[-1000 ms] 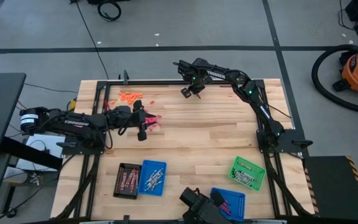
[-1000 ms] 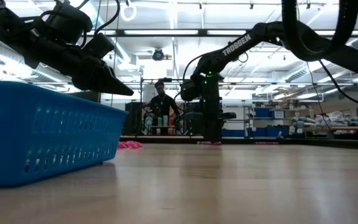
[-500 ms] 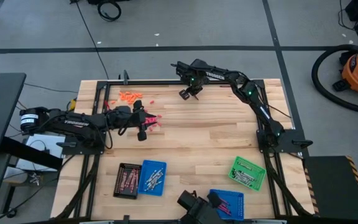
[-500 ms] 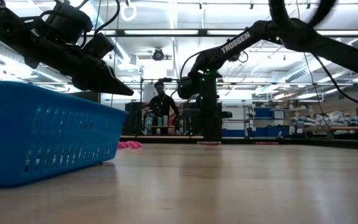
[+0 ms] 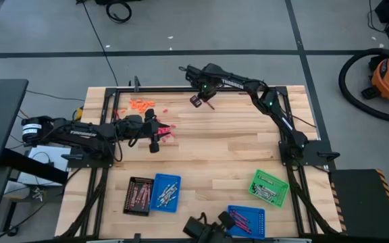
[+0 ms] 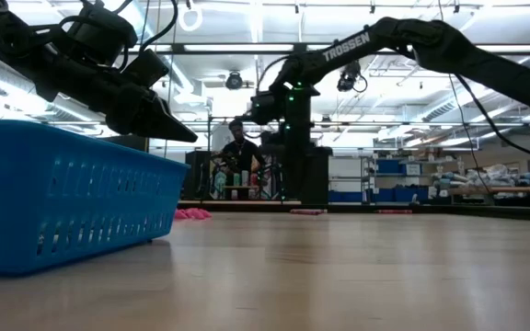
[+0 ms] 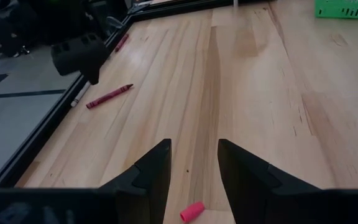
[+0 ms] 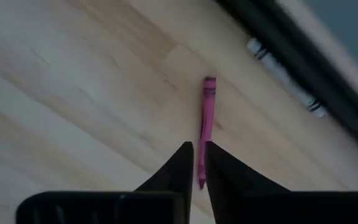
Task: Sort crayons
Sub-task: Put the red crayon into the right blue bin
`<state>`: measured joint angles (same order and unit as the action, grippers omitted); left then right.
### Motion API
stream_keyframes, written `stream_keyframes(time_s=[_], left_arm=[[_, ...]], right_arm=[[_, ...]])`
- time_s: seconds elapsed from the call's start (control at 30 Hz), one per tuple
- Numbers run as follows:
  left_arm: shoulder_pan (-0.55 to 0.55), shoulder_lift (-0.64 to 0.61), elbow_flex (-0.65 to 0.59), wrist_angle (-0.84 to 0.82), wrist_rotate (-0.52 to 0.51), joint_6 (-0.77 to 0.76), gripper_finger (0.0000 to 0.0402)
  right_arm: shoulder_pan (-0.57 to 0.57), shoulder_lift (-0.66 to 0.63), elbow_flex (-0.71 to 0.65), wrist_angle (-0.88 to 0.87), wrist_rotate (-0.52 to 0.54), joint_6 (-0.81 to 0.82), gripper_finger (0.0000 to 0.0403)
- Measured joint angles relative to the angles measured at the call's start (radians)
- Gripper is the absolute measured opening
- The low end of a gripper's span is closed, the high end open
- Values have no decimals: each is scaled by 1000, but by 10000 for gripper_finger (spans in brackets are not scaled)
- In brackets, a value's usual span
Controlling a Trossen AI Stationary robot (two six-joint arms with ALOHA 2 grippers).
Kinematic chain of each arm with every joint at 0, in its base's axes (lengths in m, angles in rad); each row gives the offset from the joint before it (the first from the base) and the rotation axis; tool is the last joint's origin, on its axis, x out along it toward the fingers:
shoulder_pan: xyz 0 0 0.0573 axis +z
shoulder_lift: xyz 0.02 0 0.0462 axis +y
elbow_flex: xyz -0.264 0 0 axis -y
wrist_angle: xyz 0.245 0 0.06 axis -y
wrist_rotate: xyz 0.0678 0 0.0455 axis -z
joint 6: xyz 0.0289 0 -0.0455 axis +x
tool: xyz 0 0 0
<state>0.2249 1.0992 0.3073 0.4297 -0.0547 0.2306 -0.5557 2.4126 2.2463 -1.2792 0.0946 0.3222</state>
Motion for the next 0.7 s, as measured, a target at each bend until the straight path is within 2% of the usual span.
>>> stream_keyframes(time_s=[0.1, 0.23, 0.5, 0.7], left_arm=[[0, 0, 0, 0, 0, -1, 141], [0, 0, 0, -1, 0, -6, 141], [0, 0, 0, -1, 0, -3, 141], [0, 0, 0, -1, 0, -2, 141]], right_arm=[[22, 0, 0, 18, 94, 13, 65], [18, 7, -16, 80, 54, 1, 92], [-1, 9, -69, 115, 50, 19, 165], [-4, 9, -75, 111, 51, 10, 182]])
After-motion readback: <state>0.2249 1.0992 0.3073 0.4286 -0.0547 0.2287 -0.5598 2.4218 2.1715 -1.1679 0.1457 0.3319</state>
